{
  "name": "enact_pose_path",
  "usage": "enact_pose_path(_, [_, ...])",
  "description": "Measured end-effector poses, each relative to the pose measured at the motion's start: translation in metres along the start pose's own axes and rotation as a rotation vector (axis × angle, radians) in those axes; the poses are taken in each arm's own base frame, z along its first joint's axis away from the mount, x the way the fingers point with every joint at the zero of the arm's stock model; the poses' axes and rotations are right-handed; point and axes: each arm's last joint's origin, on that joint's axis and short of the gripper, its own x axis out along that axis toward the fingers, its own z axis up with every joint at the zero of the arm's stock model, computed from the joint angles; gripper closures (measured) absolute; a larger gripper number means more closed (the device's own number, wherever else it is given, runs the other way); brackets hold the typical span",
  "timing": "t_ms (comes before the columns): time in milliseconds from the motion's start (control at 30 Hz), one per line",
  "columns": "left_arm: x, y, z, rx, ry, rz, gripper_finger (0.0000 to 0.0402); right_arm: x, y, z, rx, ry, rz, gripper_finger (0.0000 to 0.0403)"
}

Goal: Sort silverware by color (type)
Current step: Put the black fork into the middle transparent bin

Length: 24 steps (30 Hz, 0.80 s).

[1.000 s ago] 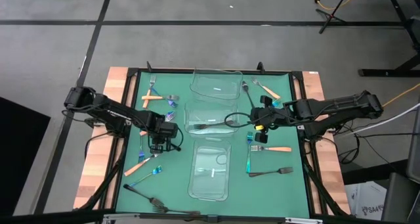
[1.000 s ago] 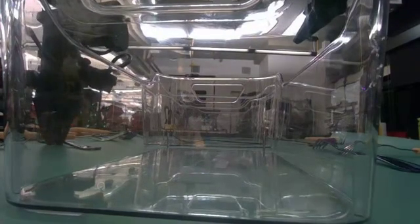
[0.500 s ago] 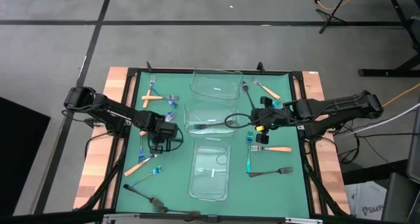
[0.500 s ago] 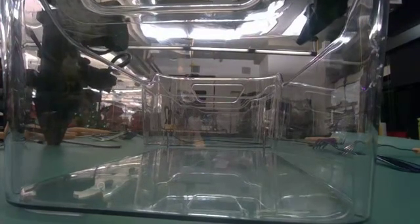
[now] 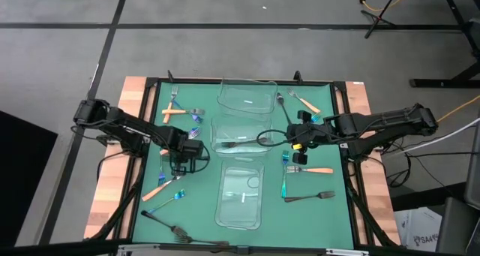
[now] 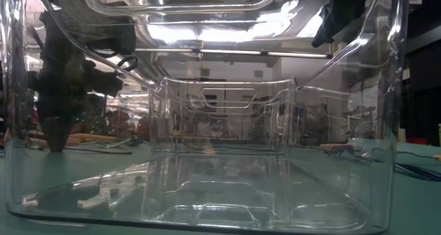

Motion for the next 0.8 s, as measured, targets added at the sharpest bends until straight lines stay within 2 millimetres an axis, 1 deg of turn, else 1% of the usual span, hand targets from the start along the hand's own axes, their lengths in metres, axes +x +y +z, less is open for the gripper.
enact_pose_path(67, [-0.004, -0.002, 0.002, 0.002, 0.006, -0.007, 0.0396, 0.0, 0.0, 0.0, 0.0, 0.0, 0.003, 0.0317])
enact_pose_path(133, [-0.009, -0.003, 0.007, 0.005, -0.016, -0.015, 0.0396, 0.0, 0.0, 0.0, 0.0, 0.0, 0.003, 0.0317])
enact_pose_path(400, [-0.034, -0.01, 0.015, 0.018, 0.031, -0.059, 0.0396, 0.0, 0.0, 0.0, 0.0, 0.001, 0.007, 0.0317])
enact_pose_path(600, [-0.057, -0.02, 0.02, 0.049, 0.054, -0.115, 0.0396, 0.0, 0.0, 0.0, 0.0, 0.001, 0.007, 0.0317])
enact_pose_path(800, [-0.085, -0.035, 0.029, 0.094, 0.024, -0.208, 0.0396, 0.0, 0.0, 0.0, 0.0, 0.001, 0.007, 0.0317])
